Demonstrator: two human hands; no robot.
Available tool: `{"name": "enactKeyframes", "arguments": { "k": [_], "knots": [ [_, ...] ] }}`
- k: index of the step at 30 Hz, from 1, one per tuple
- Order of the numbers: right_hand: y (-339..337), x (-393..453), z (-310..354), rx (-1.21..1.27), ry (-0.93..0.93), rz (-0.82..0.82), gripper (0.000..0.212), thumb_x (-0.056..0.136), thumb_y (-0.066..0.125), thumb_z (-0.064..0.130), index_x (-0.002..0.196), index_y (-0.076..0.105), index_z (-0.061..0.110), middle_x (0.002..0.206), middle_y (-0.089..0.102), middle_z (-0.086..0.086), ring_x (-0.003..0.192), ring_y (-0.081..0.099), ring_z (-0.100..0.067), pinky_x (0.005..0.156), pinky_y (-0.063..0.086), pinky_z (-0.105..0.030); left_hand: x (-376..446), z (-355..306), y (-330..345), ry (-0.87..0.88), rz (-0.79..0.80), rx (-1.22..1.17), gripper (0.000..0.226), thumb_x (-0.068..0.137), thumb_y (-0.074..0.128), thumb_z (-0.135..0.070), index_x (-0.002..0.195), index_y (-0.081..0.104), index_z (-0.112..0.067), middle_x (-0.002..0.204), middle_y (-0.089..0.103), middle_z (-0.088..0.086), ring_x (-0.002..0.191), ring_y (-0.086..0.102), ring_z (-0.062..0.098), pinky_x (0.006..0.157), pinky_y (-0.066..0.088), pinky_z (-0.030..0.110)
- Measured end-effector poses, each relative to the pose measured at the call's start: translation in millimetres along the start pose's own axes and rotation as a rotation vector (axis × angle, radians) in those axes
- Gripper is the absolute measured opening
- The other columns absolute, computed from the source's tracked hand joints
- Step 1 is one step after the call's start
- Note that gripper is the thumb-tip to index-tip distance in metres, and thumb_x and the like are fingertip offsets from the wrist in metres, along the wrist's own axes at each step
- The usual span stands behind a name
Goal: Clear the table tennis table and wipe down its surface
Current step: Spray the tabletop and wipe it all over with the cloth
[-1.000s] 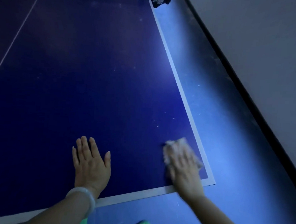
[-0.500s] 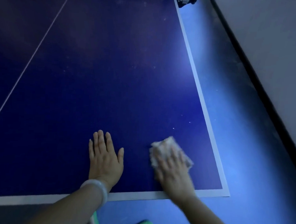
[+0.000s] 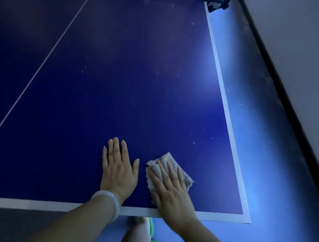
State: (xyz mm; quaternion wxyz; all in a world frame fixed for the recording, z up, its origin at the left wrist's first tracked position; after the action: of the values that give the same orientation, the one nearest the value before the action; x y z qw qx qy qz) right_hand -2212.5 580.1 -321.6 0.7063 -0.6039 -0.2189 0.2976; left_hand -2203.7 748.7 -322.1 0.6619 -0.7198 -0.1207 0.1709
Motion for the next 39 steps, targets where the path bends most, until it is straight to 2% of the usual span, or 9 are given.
{"name": "enactKeyframes", "arguments": {
  "k": [3, 8, 14, 18, 23, 26, 31, 34, 39],
  "knots": [
    [-12.1, 3.7, -66.1, -0.081, 0.051, 0.012, 0.058, 0.101, 0.031, 0.036, 0.156, 0.014, 0.028, 0.162, 0.021, -0.003, 0.15, 0.014, -0.033, 0.117, 0.013, -0.053, 0.3, -0.1, 0.0, -0.005, 0.004, 0.001, 0.079, 0.095, 0.008, -0.052, 0.151, 0.022, 0.001, 0.159, 0.016, 0.023, 0.149, 0.01, 0.034, 0.121, 0.011, 0.051],
    [-28.4, -3.6, -158.2, 0.003, 0.64, -0.051, 0.055, 0.104, 0.023, 0.036, 0.157, 0.011, 0.026, 0.165, -0.002, 0.001, 0.152, -0.004, -0.027, 0.122, -0.002, -0.049, 0.6, 0.2, 1.4, -0.008, 0.017, 0.006, 0.077, 0.095, 0.012, -0.051, 0.149, 0.026, 0.002, 0.157, 0.02, 0.025, 0.148, 0.015, 0.036, 0.119, 0.017, 0.054],
    [-0.9, 4.6, -24.4, 0.034, 0.182, -0.003, 0.062, 0.099, 0.031, 0.037, 0.157, 0.016, 0.022, 0.164, 0.012, -0.007, 0.152, 0.006, -0.031, 0.119, 0.009, -0.054, 0.3, -1.0, 0.3, -0.01, 0.027, 0.006, 0.077, 0.096, 0.009, -0.05, 0.149, 0.024, 0.004, 0.157, 0.019, 0.026, 0.148, 0.015, 0.037, 0.118, 0.019, 0.054],
    [-3.8, 31.2, -47.4, -0.029, -0.136, 0.028, 0.059, 0.102, 0.031, 0.039, 0.157, 0.014, 0.026, 0.165, 0.009, -0.002, 0.152, 0.005, -0.029, 0.12, 0.008, -0.053, 1.4, -0.7, 1.6, -0.01, 0.028, 0.015, 0.077, 0.097, 0.005, -0.051, 0.149, 0.022, 0.004, 0.158, 0.018, 0.025, 0.148, 0.014, 0.036, 0.119, 0.019, 0.054],
    [-36.5, 54.5, -197.5, -0.022, 0.457, -0.048, 0.055, 0.104, 0.034, 0.031, 0.156, 0.017, 0.027, 0.164, 0.011, -0.005, 0.152, 0.003, -0.03, 0.121, 0.002, -0.05, 1.2, -1.2, 2.9, -0.004, 0.027, 0.012, 0.075, 0.098, 0.012, -0.05, 0.149, 0.025, 0.003, 0.157, 0.021, 0.026, 0.148, 0.016, 0.037, 0.117, 0.021, 0.056],
    [-36.4, 40.9, -198.9, 0.068, 0.787, -0.108, 0.054, 0.104, 0.028, 0.03, 0.157, 0.016, 0.024, 0.165, 0.008, -0.008, 0.151, 0.002, -0.035, 0.12, 0.0, -0.052, 1.2, -0.4, 4.3, -0.006, 0.031, 0.018, 0.075, 0.097, 0.014, -0.049, 0.149, 0.027, 0.004, 0.156, 0.021, 0.026, 0.147, 0.017, 0.038, 0.117, 0.021, 0.056],
    [-2.2, 52.5, -50.9, 0.034, 0.142, -0.012, 0.061, 0.101, 0.023, 0.036, 0.158, 0.005, 0.025, 0.165, 0.004, -0.005, 0.152, -0.007, -0.029, 0.121, -0.004, -0.05, 1.0, 0.0, 3.8, -0.003, 0.02, 0.017, 0.076, 0.097, 0.015, -0.049, 0.147, 0.029, 0.006, 0.156, 0.022, 0.026, 0.147, 0.017, 0.038, 0.117, 0.02, 0.056],
    [-14.5, 69.2, -74.6, -0.035, -0.025, -0.002, 0.057, 0.102, 0.024, 0.039, 0.157, 0.012, 0.028, 0.165, 0.007, 0.0, 0.152, 0.0, -0.03, 0.121, -0.001, -0.051, 1.2, -0.1, 3.4, 0.004, 0.014, 0.015, 0.076, 0.097, 0.016, -0.049, 0.147, 0.03, 0.006, 0.156, 0.023, 0.026, 0.147, 0.018, 0.038, 0.117, 0.02, 0.056],
    [-41.1, 65.6, -217.6, 0.022, 0.651, -0.08, 0.055, 0.104, 0.026, 0.035, 0.157, 0.013, 0.028, 0.165, 0.0, -0.003, 0.151, -0.003, -0.033, 0.12, -0.001, -0.051, 0.7, -0.1, 1.8, -0.002, 0.006, 0.009, 0.075, 0.097, 0.015, -0.049, 0.148, 0.028, 0.004, 0.156, 0.022, 0.026, 0.147, 0.017, 0.037, 0.119, 0.018, 0.054]
  ]
}}
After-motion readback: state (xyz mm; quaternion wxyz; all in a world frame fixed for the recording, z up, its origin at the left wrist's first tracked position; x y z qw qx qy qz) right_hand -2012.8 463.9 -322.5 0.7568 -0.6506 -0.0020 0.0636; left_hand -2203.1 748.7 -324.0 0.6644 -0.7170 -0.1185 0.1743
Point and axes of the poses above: each hand's wrist, its own x-axis towards the middle knuckle, its own y-axis out of the palm, z = x × y, the point moved 8 cm from there along x, towards the middle knuckle
